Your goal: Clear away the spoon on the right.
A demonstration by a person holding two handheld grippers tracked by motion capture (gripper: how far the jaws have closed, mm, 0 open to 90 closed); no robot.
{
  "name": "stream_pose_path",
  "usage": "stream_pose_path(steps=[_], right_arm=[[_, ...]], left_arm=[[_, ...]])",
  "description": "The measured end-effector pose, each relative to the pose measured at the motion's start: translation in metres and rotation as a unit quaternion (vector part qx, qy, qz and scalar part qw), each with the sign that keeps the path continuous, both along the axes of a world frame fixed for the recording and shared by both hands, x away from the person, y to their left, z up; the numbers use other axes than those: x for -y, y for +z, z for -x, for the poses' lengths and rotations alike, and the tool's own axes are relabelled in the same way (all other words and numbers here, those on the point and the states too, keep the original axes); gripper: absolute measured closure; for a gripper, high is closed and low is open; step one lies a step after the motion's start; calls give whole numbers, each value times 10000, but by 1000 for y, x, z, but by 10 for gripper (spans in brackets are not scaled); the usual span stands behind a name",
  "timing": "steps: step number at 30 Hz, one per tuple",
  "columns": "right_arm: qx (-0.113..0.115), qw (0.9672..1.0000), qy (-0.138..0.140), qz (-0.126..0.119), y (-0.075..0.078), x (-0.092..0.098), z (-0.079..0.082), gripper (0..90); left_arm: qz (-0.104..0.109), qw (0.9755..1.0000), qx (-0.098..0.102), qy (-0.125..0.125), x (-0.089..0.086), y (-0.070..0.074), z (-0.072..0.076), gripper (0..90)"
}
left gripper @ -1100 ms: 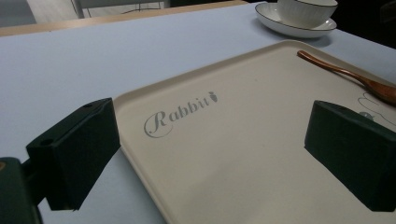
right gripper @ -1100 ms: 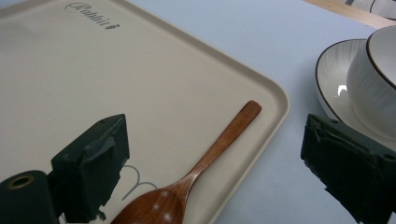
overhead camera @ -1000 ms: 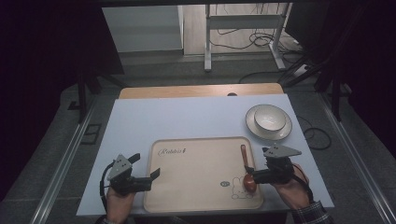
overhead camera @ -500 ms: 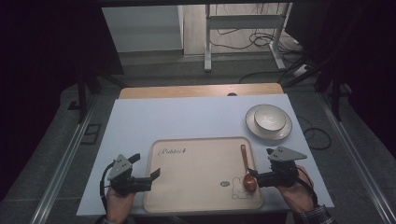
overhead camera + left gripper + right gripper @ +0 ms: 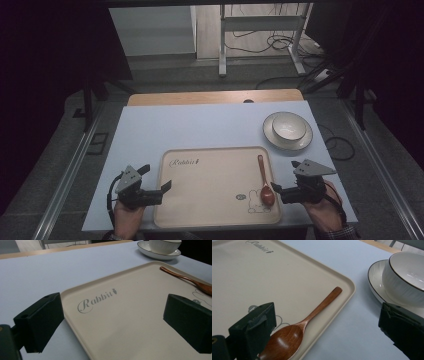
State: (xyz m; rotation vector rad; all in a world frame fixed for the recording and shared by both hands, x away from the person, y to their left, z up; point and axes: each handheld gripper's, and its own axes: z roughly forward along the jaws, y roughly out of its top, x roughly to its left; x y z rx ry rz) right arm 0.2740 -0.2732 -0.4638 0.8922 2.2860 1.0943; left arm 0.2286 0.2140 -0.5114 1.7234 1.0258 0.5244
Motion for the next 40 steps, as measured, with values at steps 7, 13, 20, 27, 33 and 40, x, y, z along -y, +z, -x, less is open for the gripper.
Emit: stream_pose_path(steps=[7, 13, 20, 27, 33, 40], right_arm=[[-6, 10000, 22, -29, -2, 7, 5, 0], [84, 9999, -24, -94, -2, 14, 9, 0], [222, 9995, -164, -179, -3, 28, 15, 0], [233, 9992, -259, -174, -6, 38, 18, 0], [207, 9990, -362, -132, -14, 46, 20, 0], [90, 9990, -425, -96, -21, 50, 17, 0]], left_arm=[[-1, 10000, 0, 9, 0, 0, 0, 25], [-2, 10000, -4, 14, 0, 0, 0, 25], [2, 10000, -10, 17, 0, 0, 0, 25], [-5, 10000, -15, 18, 0, -1, 0, 25], [-7, 10000, -15, 27, 0, -1, 0, 25], [-9, 10000, -11, 18, 0, 0, -1, 26]])
